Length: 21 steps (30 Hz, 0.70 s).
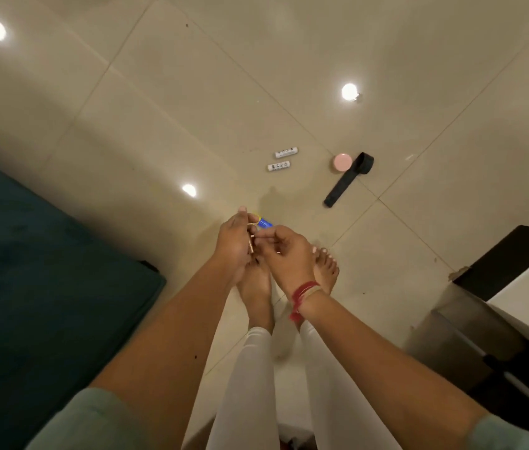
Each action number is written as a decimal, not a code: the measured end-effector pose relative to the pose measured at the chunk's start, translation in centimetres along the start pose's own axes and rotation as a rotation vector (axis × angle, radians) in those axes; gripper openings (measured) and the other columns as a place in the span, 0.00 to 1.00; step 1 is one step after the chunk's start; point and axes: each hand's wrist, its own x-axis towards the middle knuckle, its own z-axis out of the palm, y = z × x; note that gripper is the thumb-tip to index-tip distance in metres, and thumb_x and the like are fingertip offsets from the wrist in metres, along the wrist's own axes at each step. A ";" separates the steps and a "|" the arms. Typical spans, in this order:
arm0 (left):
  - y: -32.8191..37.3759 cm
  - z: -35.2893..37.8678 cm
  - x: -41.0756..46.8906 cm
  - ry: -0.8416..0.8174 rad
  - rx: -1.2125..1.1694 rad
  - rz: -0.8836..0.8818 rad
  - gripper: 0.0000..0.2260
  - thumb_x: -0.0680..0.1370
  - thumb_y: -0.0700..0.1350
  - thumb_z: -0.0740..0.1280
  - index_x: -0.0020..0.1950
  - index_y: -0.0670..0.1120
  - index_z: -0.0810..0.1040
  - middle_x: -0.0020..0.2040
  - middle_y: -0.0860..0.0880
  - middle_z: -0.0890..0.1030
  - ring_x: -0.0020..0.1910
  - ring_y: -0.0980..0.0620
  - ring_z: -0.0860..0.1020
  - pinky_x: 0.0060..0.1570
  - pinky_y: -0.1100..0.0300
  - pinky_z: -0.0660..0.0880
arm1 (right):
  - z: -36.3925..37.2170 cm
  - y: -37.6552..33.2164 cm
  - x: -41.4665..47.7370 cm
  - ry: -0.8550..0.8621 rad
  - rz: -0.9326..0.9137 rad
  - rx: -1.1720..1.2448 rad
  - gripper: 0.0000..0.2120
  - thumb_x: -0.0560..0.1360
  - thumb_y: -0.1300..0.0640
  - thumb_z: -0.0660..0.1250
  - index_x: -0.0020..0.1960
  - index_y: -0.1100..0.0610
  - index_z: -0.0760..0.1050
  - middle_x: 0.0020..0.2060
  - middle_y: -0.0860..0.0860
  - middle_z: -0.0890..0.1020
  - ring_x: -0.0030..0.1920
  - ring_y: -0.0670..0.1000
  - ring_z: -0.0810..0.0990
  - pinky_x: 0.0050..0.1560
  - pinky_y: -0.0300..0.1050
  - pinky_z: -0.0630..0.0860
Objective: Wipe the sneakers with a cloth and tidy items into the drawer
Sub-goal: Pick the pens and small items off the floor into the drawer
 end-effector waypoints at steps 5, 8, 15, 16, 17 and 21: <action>-0.9 -3.3 2.6 0.100 -0.132 -0.133 0.15 0.82 0.54 0.57 0.40 0.47 0.71 0.31 0.52 0.67 0.28 0.55 0.68 0.27 0.64 0.67 | 1.9 3.6 4.2 0.158 0.039 -0.224 0.07 0.71 0.65 0.66 0.48 0.58 0.78 0.44 0.54 0.81 0.43 0.52 0.79 0.49 0.46 0.76; -1.5 -5.4 3.9 0.091 -0.170 -0.204 0.13 0.80 0.54 0.61 0.40 0.48 0.73 0.33 0.52 0.71 0.34 0.54 0.72 0.37 0.59 0.72 | 2.4 7.0 7.8 -0.027 0.005 -0.798 0.18 0.71 0.61 0.67 0.60 0.59 0.71 0.55 0.59 0.73 0.53 0.60 0.74 0.53 0.50 0.71; -2.3 -8.9 5.3 0.084 -0.210 -0.111 0.12 0.79 0.58 0.62 0.46 0.49 0.74 0.36 0.53 0.71 0.37 0.55 0.73 0.45 0.57 0.73 | 3.5 8.0 9.9 0.004 -0.028 -0.793 0.13 0.74 0.65 0.63 0.58 0.62 0.71 0.52 0.60 0.76 0.52 0.63 0.75 0.50 0.50 0.69; -2.2 -8.9 5.1 0.109 -0.222 -0.092 0.13 0.79 0.59 0.61 0.47 0.49 0.74 0.36 0.53 0.70 0.36 0.55 0.72 0.44 0.58 0.73 | 3.8 7.1 8.9 0.006 -0.037 -0.672 0.12 0.74 0.64 0.64 0.57 0.61 0.73 0.50 0.59 0.78 0.50 0.60 0.77 0.51 0.50 0.71; -2.1 -8.7 4.8 0.132 -0.234 -0.080 0.15 0.79 0.60 0.61 0.48 0.49 0.74 0.35 0.53 0.69 0.35 0.56 0.71 0.44 0.58 0.73 | 4.1 6.0 7.4 -0.013 -0.062 -0.563 0.12 0.73 0.63 0.67 0.57 0.59 0.74 0.48 0.57 0.79 0.47 0.57 0.79 0.50 0.49 0.75; -1.4 -6.8 3.2 0.011 -0.307 -0.092 0.26 0.73 0.69 0.60 0.47 0.45 0.76 0.38 0.46 0.78 0.34 0.52 0.78 0.44 0.56 0.77 | 6.1 1.8 1.7 -0.101 -0.096 -0.247 0.13 0.69 0.64 0.72 0.47 0.49 0.75 0.38 0.43 0.80 0.37 0.38 0.78 0.42 0.31 0.76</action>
